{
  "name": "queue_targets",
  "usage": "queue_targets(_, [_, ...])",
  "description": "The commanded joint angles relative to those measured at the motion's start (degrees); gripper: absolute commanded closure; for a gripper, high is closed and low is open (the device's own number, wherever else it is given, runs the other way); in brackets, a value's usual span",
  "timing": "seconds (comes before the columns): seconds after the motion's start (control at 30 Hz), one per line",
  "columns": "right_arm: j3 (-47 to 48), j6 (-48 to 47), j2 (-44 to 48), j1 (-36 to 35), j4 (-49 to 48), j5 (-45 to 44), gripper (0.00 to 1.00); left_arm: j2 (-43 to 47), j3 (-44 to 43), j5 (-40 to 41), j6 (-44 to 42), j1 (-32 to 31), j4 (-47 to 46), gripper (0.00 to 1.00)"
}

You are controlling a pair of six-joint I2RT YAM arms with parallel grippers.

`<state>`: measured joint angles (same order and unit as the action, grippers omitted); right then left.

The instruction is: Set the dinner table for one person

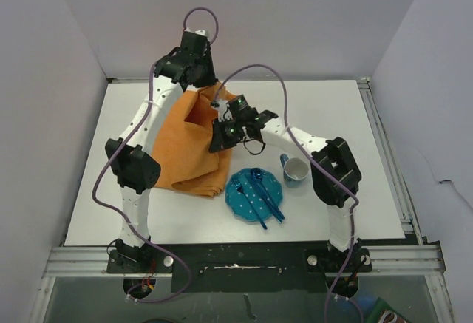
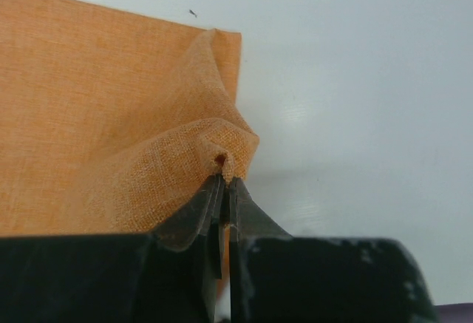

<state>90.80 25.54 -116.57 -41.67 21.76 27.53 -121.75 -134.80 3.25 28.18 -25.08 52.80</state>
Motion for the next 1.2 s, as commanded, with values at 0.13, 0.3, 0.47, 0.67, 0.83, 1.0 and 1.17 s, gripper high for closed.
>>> queue_targets(0.13, [7.4, -7.1, 7.4, 9.3, 9.9, -4.3, 1.0, 8.0, 5.2, 1.3, -0.4, 3.2, -2.7, 1.0])
queue_targets(0.3, [8.9, -8.1, 7.0, 12.5, 11.7, -3.7, 1.0, 8.1, 7.4, 0.6, -0.8, 3.4, -3.2, 1.0])
queue_targets(0.47, [8.3, -8.5, 8.3, 14.6, 12.2, -4.1, 1.0, 8.0, 9.8, 0.0, -0.9, 3.5, -4.4, 1.0])
queue_targets(0.67, [10.7, -10.5, 8.8, 18.6, 16.2, -4.8, 1.0, 8.2, 11.9, -0.5, -1.0, 3.5, -5.3, 1.0])
queue_targets(0.83, [11.2, -11.9, 10.2, 22.4, 18.4, -5.5, 1.0, 8.3, 13.2, -0.7, -1.2, 3.5, -5.8, 1.0])
queue_targets(1.0, [9.1, -12.5, 11.5, 26.1, 18.8, -5.0, 1.0, 8.8, 15.5, -0.6, -1.2, 3.5, -6.6, 1.0])
queue_targets(1.17, [9.2, -13.1, 11.2, 28.5, 19.2, -5.2, 1.0, 9.2, 16.4, -0.7, -1.2, 3.5, -6.8, 1.0])
